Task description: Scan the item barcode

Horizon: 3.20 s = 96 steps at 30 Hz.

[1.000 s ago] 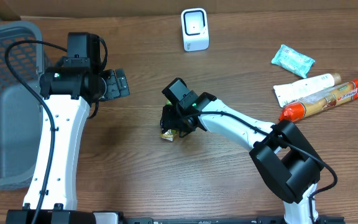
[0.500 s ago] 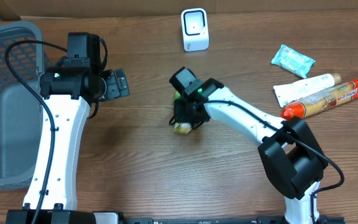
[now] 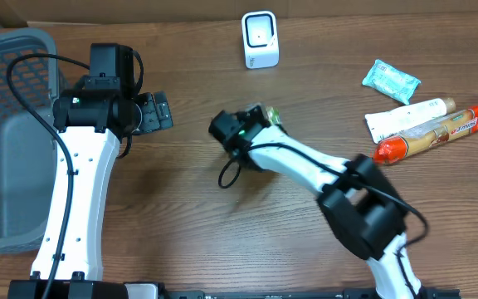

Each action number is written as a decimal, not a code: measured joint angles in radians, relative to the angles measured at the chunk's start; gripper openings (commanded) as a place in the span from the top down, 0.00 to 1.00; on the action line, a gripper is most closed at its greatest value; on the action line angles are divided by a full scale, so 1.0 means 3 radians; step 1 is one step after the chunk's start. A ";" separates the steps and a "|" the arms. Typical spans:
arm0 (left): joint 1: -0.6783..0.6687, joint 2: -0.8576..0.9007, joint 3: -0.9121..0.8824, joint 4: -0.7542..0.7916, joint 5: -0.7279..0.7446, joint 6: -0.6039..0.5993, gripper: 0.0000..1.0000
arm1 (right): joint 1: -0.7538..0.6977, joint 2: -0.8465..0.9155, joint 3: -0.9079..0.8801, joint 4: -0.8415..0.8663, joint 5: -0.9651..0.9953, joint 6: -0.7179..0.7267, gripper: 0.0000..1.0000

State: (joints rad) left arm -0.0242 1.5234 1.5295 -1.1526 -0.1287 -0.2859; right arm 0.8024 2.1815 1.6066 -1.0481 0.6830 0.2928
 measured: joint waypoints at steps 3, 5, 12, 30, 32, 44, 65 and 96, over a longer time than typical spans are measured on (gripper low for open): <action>-0.0001 0.0000 0.0000 0.0001 0.0000 0.0000 0.00 | 0.0051 0.0039 0.0000 -0.0005 0.0140 -0.0041 0.72; -0.0001 0.0000 0.0000 0.0001 0.0000 0.0000 0.00 | 0.0076 0.0039 0.0000 0.0022 0.0128 -0.0062 0.60; -0.0001 0.0000 0.0000 0.0000 0.0000 0.0000 0.01 | 0.0369 0.0041 0.0001 -0.0075 0.0062 -0.0128 0.41; -0.0001 0.0000 0.0000 0.0001 0.0000 0.0000 0.01 | 0.0109 -0.0141 0.0144 -0.0170 -0.1092 -0.0123 0.43; -0.0001 0.0000 0.0000 0.0001 0.0000 0.0000 0.00 | -0.0126 -0.0319 0.0149 -0.0081 -0.1489 -0.0132 0.38; -0.0001 0.0000 0.0000 0.0000 0.0000 0.0000 0.00 | -0.1293 -0.0804 0.0123 -0.0169 -0.3134 -0.0958 0.17; -0.0001 0.0000 0.0000 0.0000 0.0000 0.0000 0.01 | -0.1317 -0.0484 -0.0786 0.0701 -0.3633 -0.1764 0.37; -0.0001 0.0000 0.0000 0.0000 0.0000 0.0000 0.00 | -0.1256 -0.0666 -0.0387 0.0300 -0.2797 -0.1408 0.96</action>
State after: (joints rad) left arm -0.0246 1.5234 1.5295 -1.1526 -0.1287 -0.2859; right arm 0.4255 1.9816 1.4906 -0.9581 -0.1562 -0.1295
